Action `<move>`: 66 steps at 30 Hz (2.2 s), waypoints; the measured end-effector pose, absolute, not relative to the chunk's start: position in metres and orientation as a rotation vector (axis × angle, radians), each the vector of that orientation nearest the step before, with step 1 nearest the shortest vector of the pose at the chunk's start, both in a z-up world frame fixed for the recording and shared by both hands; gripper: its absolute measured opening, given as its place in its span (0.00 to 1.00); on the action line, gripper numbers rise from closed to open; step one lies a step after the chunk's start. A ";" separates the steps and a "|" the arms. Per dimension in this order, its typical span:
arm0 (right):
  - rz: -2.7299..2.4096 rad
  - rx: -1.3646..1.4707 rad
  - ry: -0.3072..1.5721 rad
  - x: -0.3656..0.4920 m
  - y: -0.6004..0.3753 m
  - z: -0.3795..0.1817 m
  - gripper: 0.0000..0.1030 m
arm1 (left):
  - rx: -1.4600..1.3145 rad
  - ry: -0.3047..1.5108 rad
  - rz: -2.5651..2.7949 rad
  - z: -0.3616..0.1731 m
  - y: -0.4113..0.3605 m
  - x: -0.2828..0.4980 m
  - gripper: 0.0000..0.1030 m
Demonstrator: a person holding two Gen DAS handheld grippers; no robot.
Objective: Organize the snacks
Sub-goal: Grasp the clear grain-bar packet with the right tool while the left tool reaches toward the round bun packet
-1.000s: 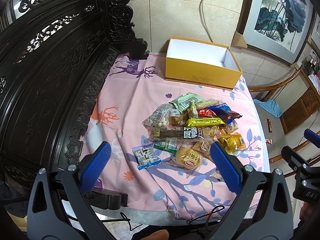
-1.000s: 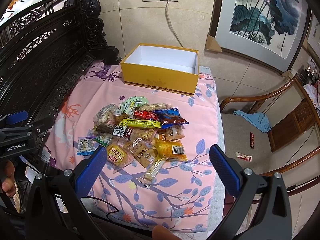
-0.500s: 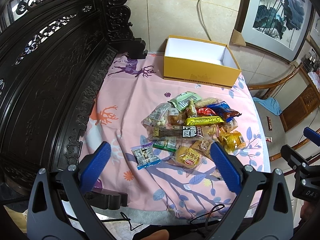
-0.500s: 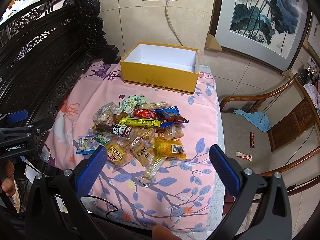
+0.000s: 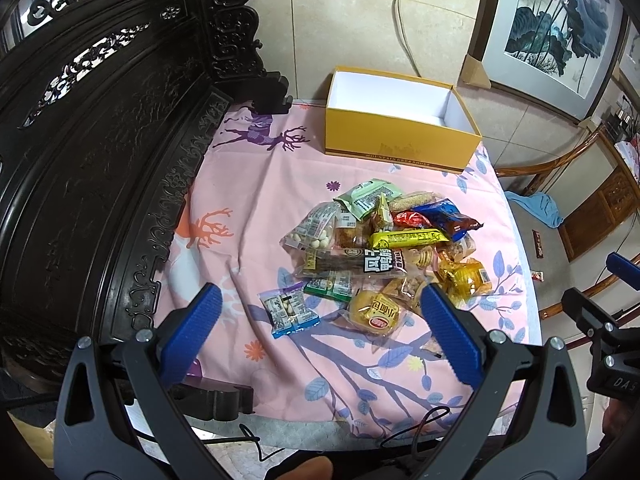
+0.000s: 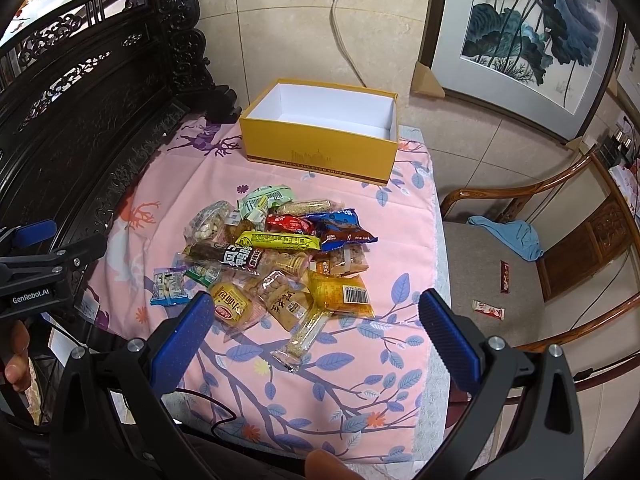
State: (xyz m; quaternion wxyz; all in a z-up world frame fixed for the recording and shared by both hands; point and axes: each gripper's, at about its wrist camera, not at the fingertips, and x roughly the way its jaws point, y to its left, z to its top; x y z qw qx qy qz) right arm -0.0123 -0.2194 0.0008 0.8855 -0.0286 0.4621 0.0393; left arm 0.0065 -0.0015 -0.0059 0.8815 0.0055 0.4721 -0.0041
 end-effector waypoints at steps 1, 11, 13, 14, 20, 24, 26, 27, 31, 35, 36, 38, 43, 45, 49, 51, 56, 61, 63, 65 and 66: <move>0.083 -0.061 0.962 -0.012 -0.220 0.000 0.99 | 0.007 0.981 -0.013 -0.008 -0.001 0.007 0.98; 0.096 -0.037 1.012 0.001 -0.242 -0.057 0.99 | -0.043 1.031 -0.070 -0.059 0.006 0.018 0.98; 0.102 -0.010 1.060 0.006 -0.251 -0.085 0.99 | -0.040 1.034 -0.077 -0.074 0.007 0.019 0.98; 0.114 0.006 1.083 0.007 -0.253 -0.096 0.99 | -0.031 1.048 -0.075 -0.080 0.007 0.020 0.98; 0.148 0.076 1.216 0.020 -0.256 -0.165 0.99 | -0.018 1.047 -0.093 -0.103 0.007 0.026 0.98; 0.149 0.104 1.253 0.037 -0.247 -0.196 0.88 | -0.022 1.070 -0.080 -0.113 0.008 0.033 0.98; 0.141 0.100 1.256 0.043 -0.242 -0.205 0.85 | -0.029 1.075 -0.072 -0.116 0.011 0.036 0.98; 0.140 0.093 1.266 0.046 -0.238 -0.211 0.84 | -0.030 1.078 -0.069 -0.117 0.012 0.037 0.98; 0.143 0.088 1.282 0.051 -0.229 -0.224 0.78 | -0.032 1.087 -0.055 -0.122 0.016 0.041 0.98; 0.136 0.070 1.295 0.052 -0.225 -0.233 0.67 | -0.032 1.101 -0.051 -0.129 0.018 0.046 0.98; 0.133 0.067 1.298 0.053 -0.226 -0.235 0.65 | -0.030 1.105 -0.052 -0.131 0.017 0.048 0.98; 0.130 0.044 1.277 0.051 -0.225 -0.235 0.61 | -0.021 1.114 -0.056 -0.137 0.015 0.052 0.98; 0.100 -0.044 1.235 0.052 -0.221 -0.234 0.38 | -0.010 1.137 -0.080 -0.148 0.006 0.061 0.98; 0.101 -0.046 1.227 0.051 -0.225 -0.234 0.34 | -0.003 1.152 -0.096 -0.154 -0.001 0.064 0.98; 0.072 -0.055 1.225 0.044 -0.237 -0.233 0.28 | 0.022 1.177 -0.129 -0.166 -0.016 0.069 0.98; 0.063 -0.042 1.235 0.040 -0.244 -0.233 0.28 | 0.027 1.204 -0.153 -0.177 -0.024 0.071 0.98; 0.053 -0.018 1.251 0.026 -0.258 -0.233 0.28 | 0.042 1.247 -0.195 -0.203 -0.040 0.075 0.98; 0.052 -0.012 1.252 0.024 -0.257 -0.233 0.28 | 0.075 1.285 -0.266 -0.232 -0.055 0.076 0.98; 0.051 -0.013 1.251 0.024 -0.256 -0.233 0.28 | 0.087 1.307 -0.280 -0.240 -0.056 0.074 0.97; 0.049 -0.018 1.252 0.024 -0.256 -0.234 0.28 | 0.067 1.326 -0.291 -0.247 -0.055 0.073 0.95; 0.048 -0.022 1.252 0.027 -0.254 -0.234 0.28 | 0.056 1.333 -0.291 -0.249 -0.054 0.073 0.90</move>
